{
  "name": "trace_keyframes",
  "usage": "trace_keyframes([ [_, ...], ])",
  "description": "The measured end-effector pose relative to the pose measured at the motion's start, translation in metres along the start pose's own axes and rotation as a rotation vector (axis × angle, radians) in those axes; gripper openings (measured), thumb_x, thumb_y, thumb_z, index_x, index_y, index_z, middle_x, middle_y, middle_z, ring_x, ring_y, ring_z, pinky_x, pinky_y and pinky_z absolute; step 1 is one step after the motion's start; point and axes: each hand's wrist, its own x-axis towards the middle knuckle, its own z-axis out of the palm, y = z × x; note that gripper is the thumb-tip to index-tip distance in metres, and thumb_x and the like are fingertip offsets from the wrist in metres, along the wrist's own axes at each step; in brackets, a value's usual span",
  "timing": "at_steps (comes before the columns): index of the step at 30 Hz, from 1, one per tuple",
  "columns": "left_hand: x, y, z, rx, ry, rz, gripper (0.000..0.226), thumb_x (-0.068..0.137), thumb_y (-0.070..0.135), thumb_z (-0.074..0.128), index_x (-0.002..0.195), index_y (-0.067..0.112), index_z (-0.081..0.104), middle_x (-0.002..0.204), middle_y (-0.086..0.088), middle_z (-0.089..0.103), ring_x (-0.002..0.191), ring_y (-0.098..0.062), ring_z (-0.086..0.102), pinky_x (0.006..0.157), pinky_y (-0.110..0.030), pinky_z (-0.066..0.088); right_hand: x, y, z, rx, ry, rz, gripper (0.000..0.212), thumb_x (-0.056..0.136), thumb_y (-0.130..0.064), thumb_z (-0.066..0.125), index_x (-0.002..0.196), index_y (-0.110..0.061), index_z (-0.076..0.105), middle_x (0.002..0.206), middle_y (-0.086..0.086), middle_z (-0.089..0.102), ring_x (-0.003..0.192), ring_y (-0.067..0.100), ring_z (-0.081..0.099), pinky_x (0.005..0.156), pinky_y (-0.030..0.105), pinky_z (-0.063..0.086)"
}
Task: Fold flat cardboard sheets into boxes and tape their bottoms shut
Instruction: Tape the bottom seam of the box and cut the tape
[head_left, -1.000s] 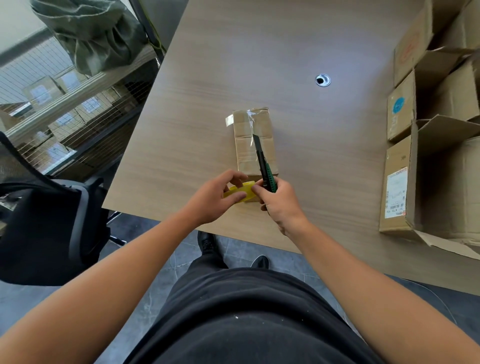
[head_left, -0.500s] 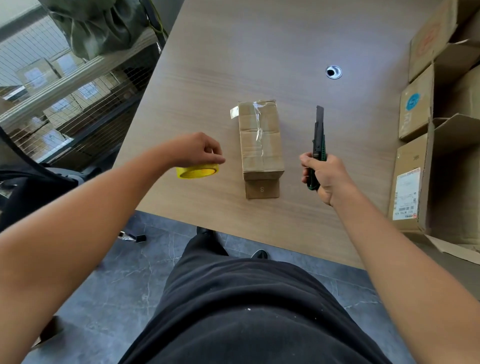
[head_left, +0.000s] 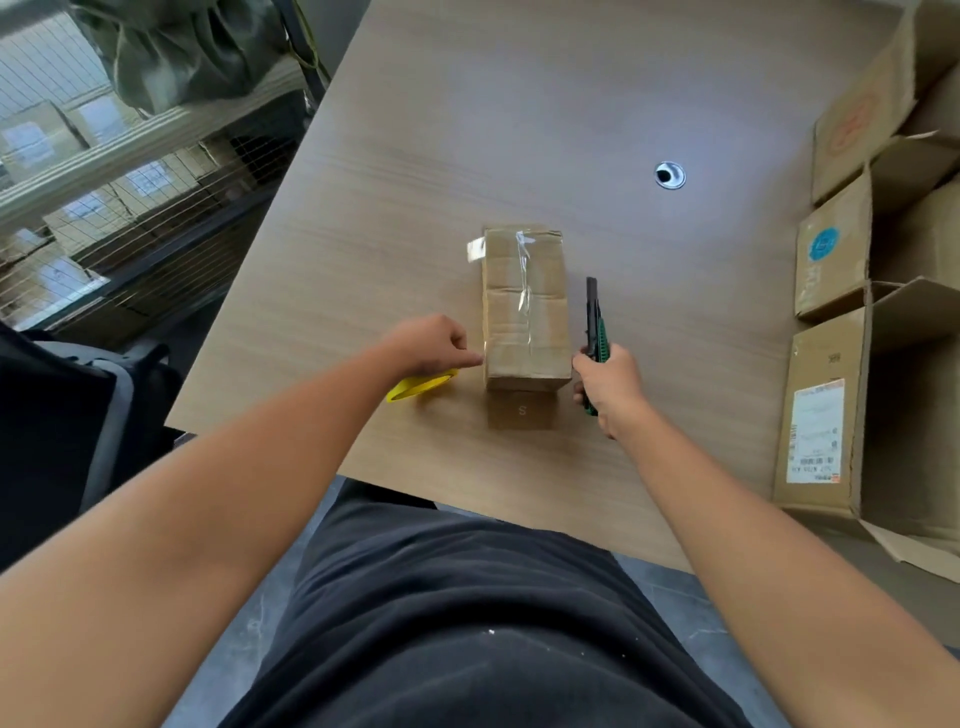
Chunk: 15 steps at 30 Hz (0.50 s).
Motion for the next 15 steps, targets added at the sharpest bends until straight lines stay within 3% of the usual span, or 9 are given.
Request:
trace_keyframes([
  [4,-0.005,0.002,-0.005,0.009,0.002,-0.049,0.039,0.084,0.062,0.066,0.075,0.024,0.059,0.075,0.008,0.061,0.083,-0.022,0.062,0.066,-0.03,0.043,-0.022,-0.021,-0.012,-0.272,0.079,-0.195,0.031,0.089,-0.05,0.057,0.089,-0.021,0.046,0.091,0.014,0.064,0.077,0.035,0.064,0.07,0.049,0.055],
  [7,-0.008,0.008,-0.005,0.023,0.023,-0.065,0.04,0.084,0.063,0.064,0.073,0.025,0.057,0.078,0.005,0.062,0.083,-0.024,0.061,0.068,-0.03,0.044,-0.053,-0.04,0.003,-0.471,-0.068,-0.427,0.024,0.101,-0.037,0.051,0.092,-0.015,0.046,0.096,0.012,0.059,0.085,0.029,0.055,0.072,0.038,0.04],
  [9,-0.008,0.012,-0.005,0.027,0.024,-0.061,0.038,0.086,0.06,0.064,0.073,0.025,0.056,0.078,0.004,0.061,0.081,-0.023,0.059,0.068,-0.031,0.044,-0.069,-0.043,0.022,-0.664,-0.137,-0.548,0.024,0.104,-0.033,0.047,0.1,-0.01,0.052,0.106,0.015,0.056,0.097,0.027,0.048,0.084,0.036,0.037],
  [12,-0.011,0.009,-0.006,-0.014,0.002,-0.054,0.022,0.088,0.044,0.066,0.083,0.023,0.061,0.089,0.001,0.064,0.087,-0.023,0.058,0.072,-0.03,0.044,-0.068,-0.033,0.039,-0.864,-0.262,-0.443,0.05,0.105,-0.038,0.039,0.128,0.005,0.054,0.146,0.019,0.04,0.139,0.034,0.033,0.116,0.041,0.028],
  [15,-0.018,-0.007,-0.006,-0.175,-0.018,-0.046,0.015,0.09,0.029,0.065,0.1,0.018,0.067,0.102,-0.002,0.067,0.099,-0.023,0.062,0.08,-0.029,0.045,-0.064,-0.023,0.041,-0.897,-0.325,-0.392,0.056,0.106,-0.038,0.036,0.131,0.009,0.051,0.165,0.021,0.009,0.155,0.03,0.0,0.125,0.043,0.012],
])
